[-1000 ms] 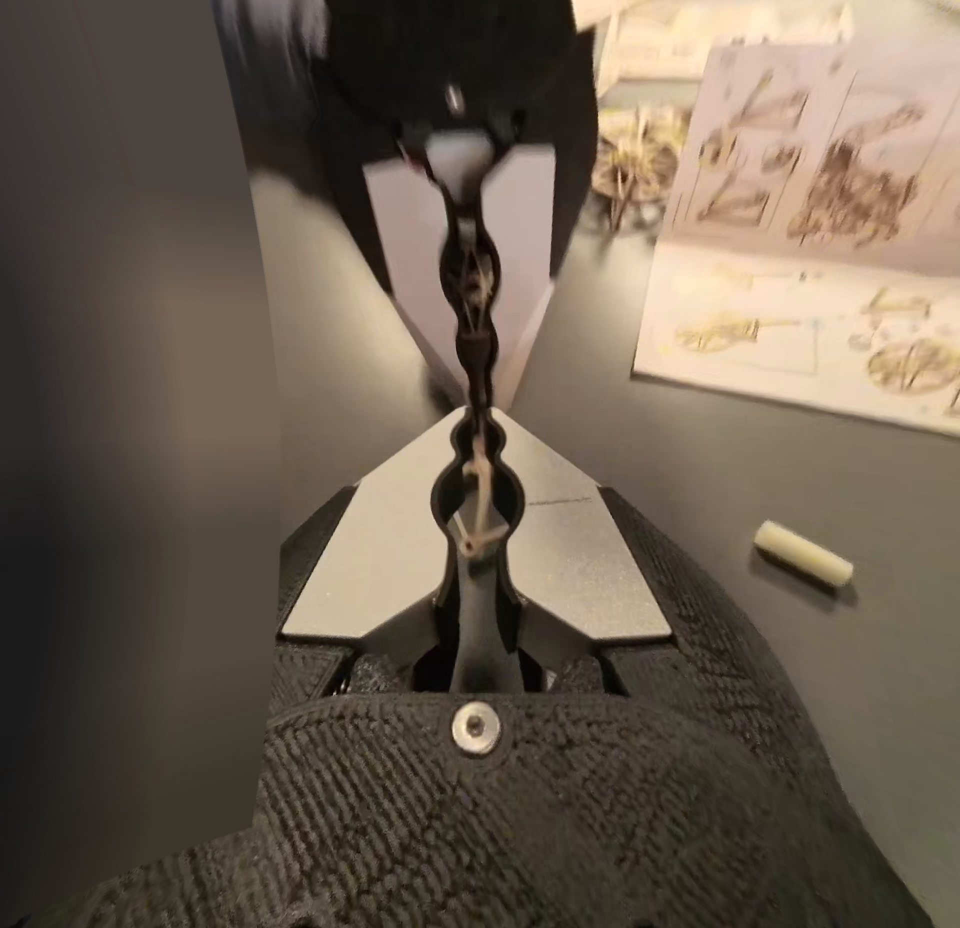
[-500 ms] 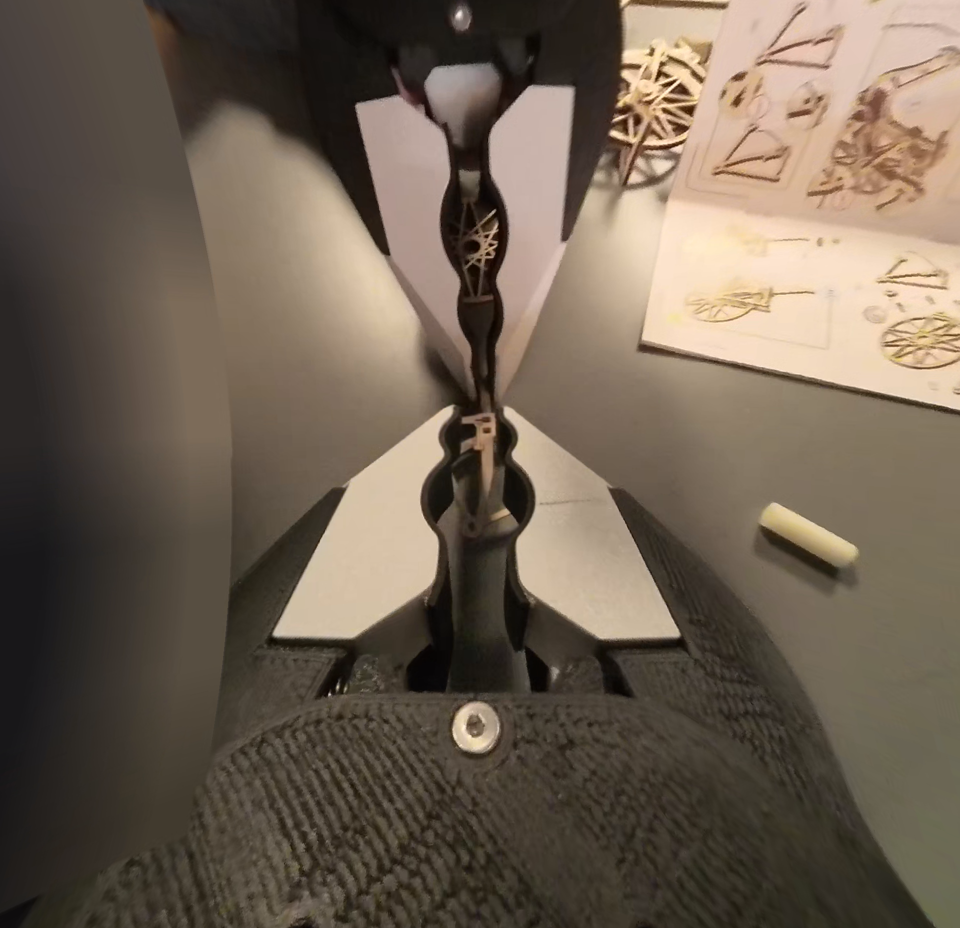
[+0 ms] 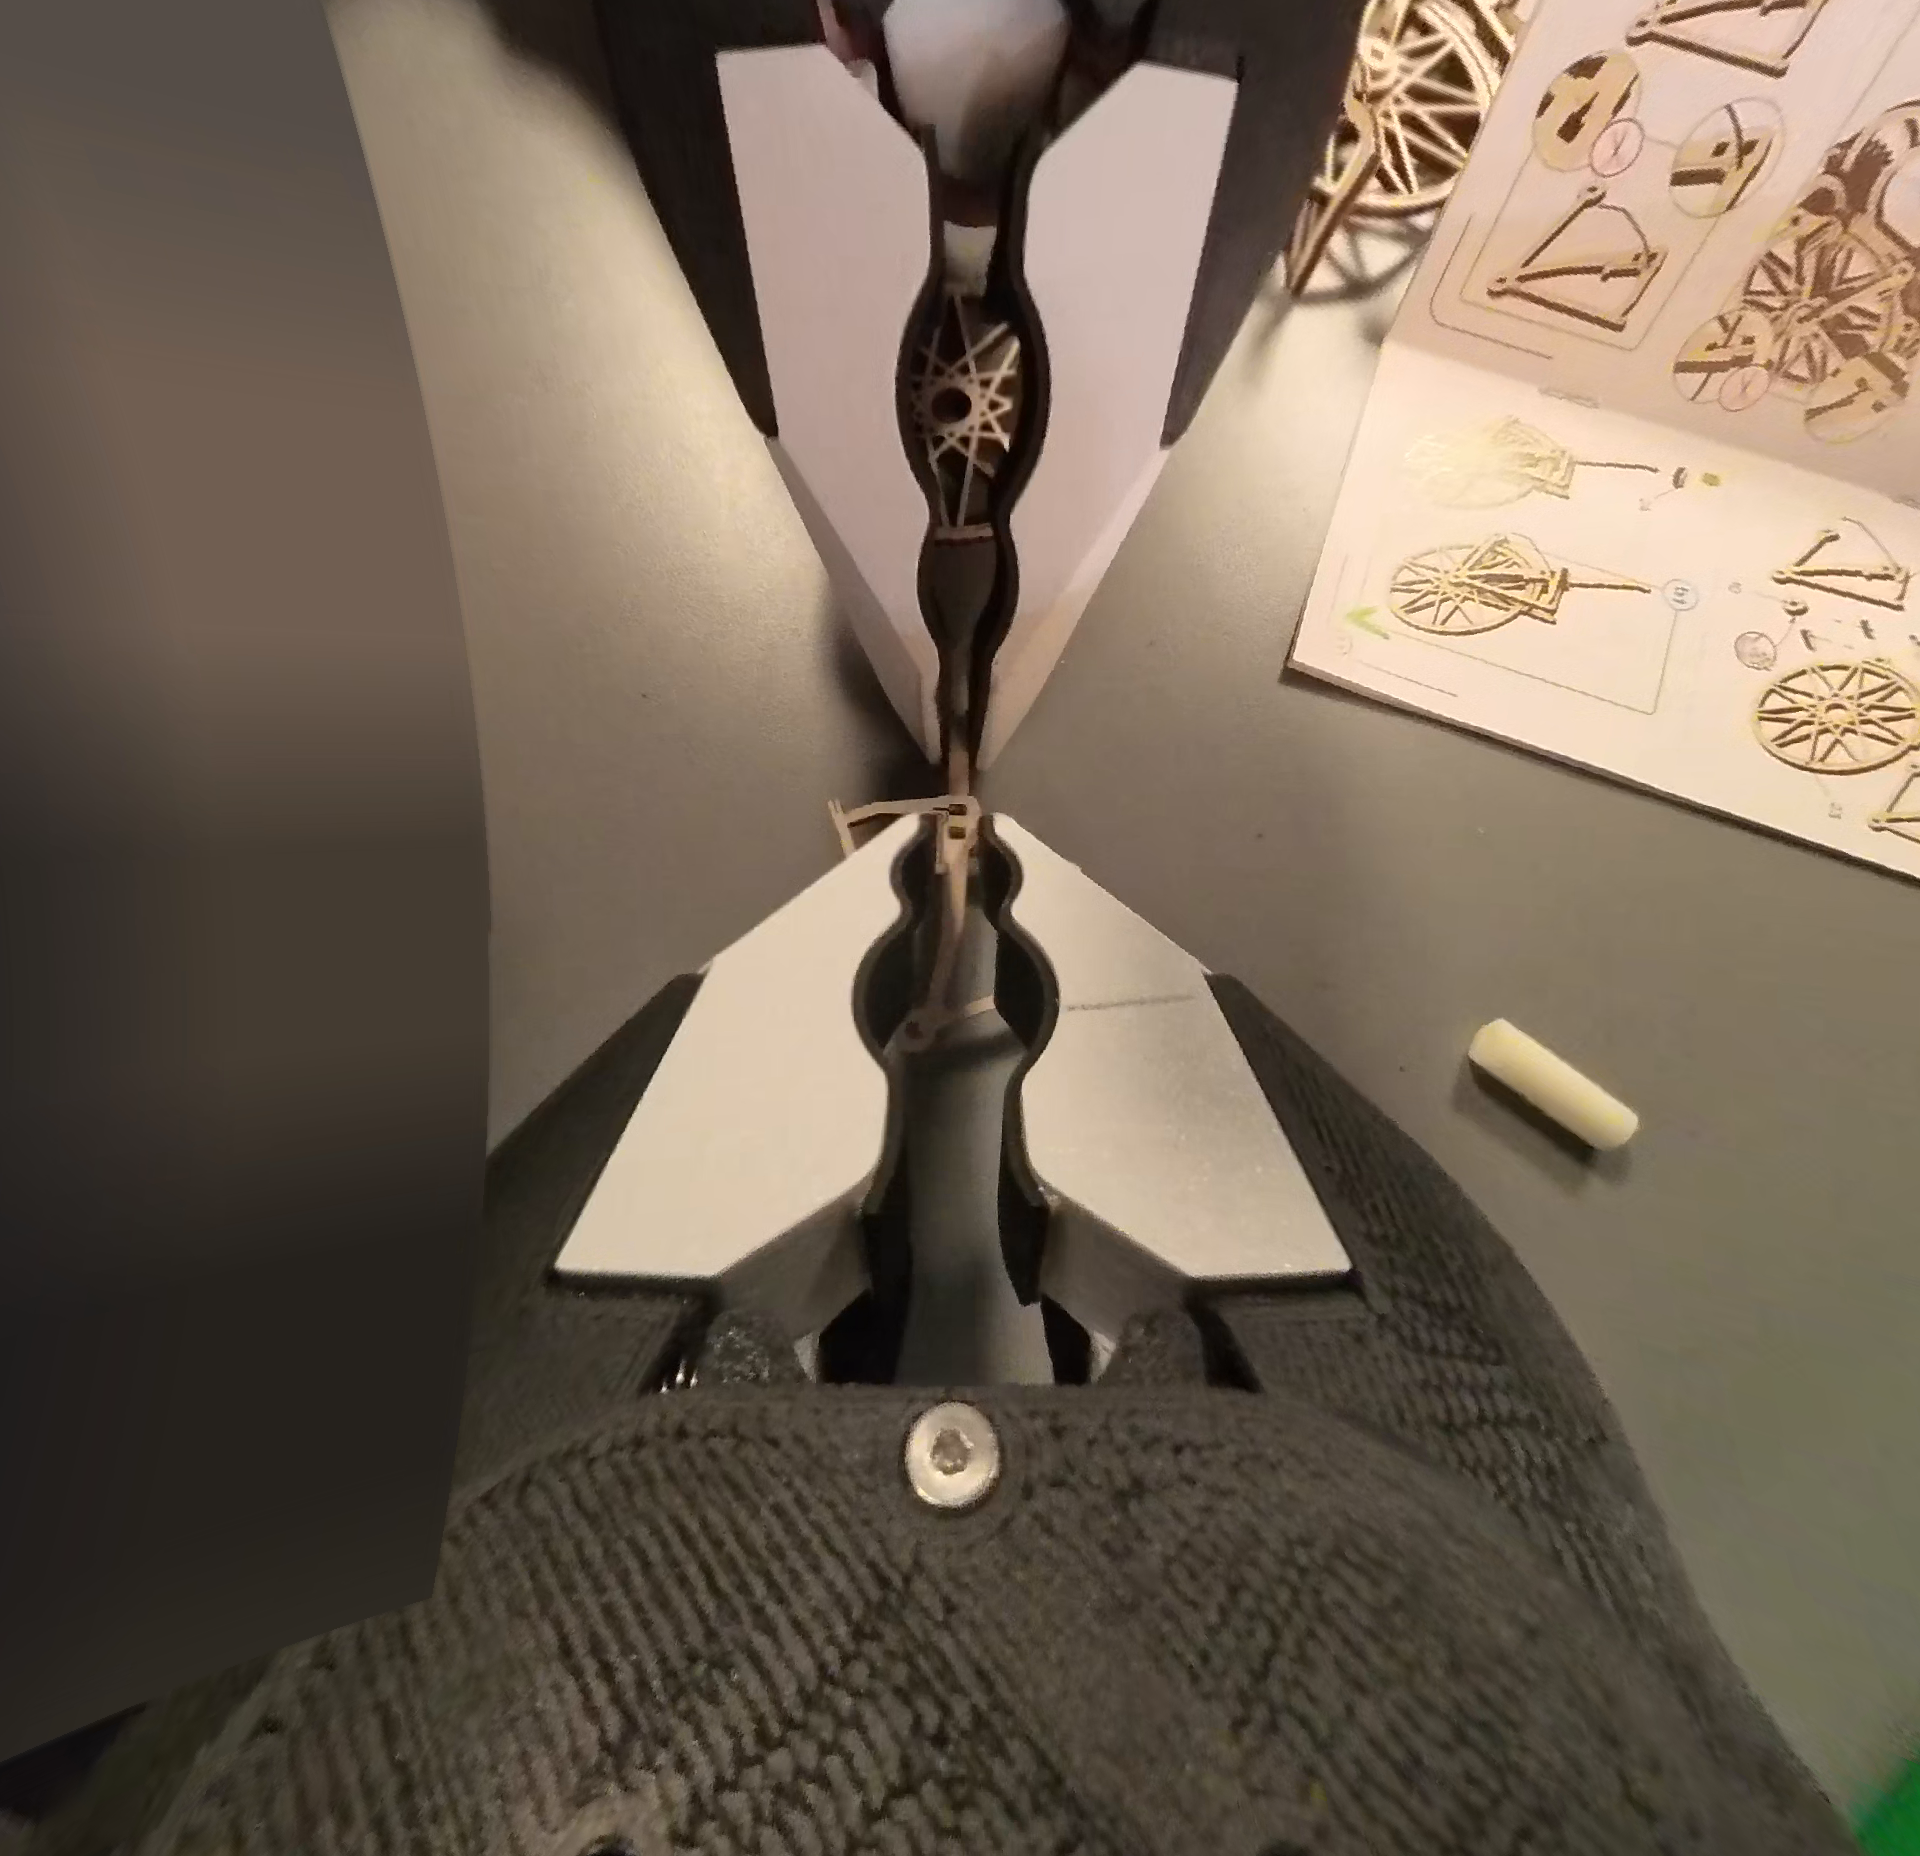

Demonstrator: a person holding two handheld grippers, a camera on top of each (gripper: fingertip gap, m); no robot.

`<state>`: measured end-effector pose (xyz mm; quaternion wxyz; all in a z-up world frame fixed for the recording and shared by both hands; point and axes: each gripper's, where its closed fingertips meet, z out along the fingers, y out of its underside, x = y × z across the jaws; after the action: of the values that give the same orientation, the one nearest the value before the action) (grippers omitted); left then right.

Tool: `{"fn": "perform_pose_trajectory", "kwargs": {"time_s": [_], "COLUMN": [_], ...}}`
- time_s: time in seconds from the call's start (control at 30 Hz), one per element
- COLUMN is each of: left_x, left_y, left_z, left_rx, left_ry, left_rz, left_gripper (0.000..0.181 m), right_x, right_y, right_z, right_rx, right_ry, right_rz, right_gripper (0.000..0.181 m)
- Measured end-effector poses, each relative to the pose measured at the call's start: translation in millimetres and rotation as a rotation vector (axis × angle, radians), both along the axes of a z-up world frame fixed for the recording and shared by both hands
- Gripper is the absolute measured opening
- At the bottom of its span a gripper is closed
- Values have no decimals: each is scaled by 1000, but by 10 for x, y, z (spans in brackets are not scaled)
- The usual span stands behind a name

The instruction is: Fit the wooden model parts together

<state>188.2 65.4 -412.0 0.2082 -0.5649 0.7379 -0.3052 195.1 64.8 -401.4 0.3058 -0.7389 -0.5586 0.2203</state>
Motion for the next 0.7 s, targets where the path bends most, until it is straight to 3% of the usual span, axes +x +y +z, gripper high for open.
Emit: {"fn": "perform_pose_trajectory", "kwargs": {"time_s": [0.37,0.7], "left_x": [1,3], "left_y": [-1,-4], "left_z": [1,4], "left_rx": [0,1], "left_ry": [0,-14], "left_rz": [2,0], "left_gripper": [3,2], "right_x": [8,4], "right_y": [-11,-11], "right_z": [-32,-49], "right_rx": [-93,-137], "right_ry": [-241,-323], "right_rz": [62,93], "right_gripper": [4,4]}}
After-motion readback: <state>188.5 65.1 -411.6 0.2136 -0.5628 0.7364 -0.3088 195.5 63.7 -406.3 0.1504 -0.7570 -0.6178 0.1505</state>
